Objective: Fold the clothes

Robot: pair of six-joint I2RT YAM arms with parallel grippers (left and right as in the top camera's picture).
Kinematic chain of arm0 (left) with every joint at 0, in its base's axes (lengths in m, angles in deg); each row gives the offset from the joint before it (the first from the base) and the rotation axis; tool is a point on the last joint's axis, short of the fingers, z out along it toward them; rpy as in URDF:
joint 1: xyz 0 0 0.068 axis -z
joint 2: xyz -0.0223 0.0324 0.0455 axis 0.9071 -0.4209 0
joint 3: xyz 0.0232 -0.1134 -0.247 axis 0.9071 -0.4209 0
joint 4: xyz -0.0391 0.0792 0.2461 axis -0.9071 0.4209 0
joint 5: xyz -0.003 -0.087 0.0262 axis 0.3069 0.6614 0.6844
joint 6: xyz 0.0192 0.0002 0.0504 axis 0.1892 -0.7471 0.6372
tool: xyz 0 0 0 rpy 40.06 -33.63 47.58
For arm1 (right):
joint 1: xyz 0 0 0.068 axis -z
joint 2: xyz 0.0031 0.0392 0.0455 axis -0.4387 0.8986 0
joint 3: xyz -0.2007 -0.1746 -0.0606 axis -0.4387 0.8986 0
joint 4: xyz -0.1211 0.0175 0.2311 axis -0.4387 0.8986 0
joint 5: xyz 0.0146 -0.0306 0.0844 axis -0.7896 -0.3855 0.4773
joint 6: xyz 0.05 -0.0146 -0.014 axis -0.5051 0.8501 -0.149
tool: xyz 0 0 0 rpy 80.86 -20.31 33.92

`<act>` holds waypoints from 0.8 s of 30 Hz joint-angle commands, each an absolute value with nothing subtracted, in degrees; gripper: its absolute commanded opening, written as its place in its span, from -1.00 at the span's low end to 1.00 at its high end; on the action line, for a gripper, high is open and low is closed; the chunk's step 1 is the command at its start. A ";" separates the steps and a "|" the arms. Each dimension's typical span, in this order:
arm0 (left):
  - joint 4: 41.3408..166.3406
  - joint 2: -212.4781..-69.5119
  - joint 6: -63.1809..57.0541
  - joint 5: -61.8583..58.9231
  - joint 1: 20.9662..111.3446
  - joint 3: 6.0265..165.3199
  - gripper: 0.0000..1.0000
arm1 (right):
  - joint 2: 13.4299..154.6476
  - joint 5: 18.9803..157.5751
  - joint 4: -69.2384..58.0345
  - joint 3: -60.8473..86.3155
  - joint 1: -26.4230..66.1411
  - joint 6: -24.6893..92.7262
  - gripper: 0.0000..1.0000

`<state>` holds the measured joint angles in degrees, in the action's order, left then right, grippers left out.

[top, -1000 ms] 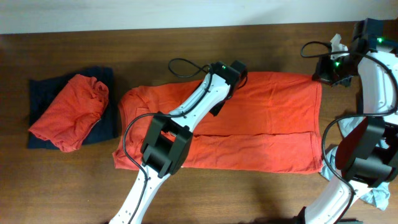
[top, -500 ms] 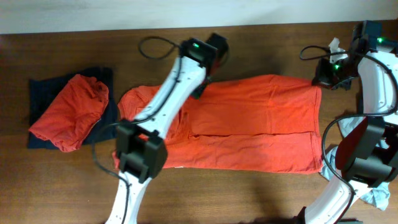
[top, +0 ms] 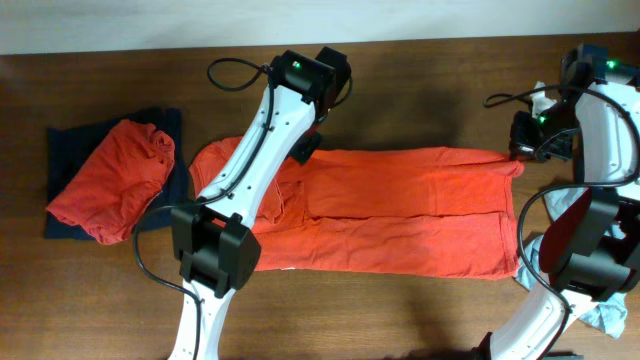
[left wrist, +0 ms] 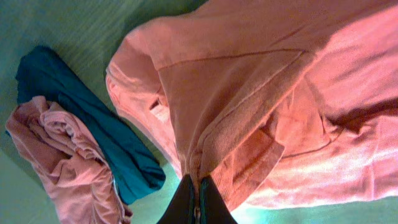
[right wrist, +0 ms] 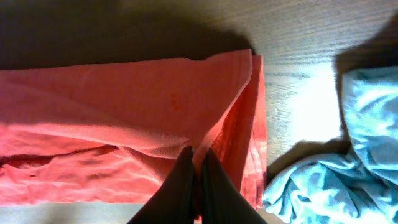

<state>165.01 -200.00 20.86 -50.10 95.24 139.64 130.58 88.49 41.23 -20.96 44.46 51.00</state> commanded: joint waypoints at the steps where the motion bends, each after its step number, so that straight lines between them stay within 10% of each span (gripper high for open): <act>1: 166.36 -198.56 22.41 -49.40 94.19 140.36 -0.99 | 129.97 85.51 42.32 -21.07 44.77 50.45 -0.92; 24: 166.34 -186.45 25.58 -38.14 91.67 137.02 -0.99 | 129.97 91.06 48.42 -21.07 43.74 52.16 -0.92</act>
<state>166.10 -190.23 24.64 -40.85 91.87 139.05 130.58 87.87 47.76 -20.96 44.35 51.37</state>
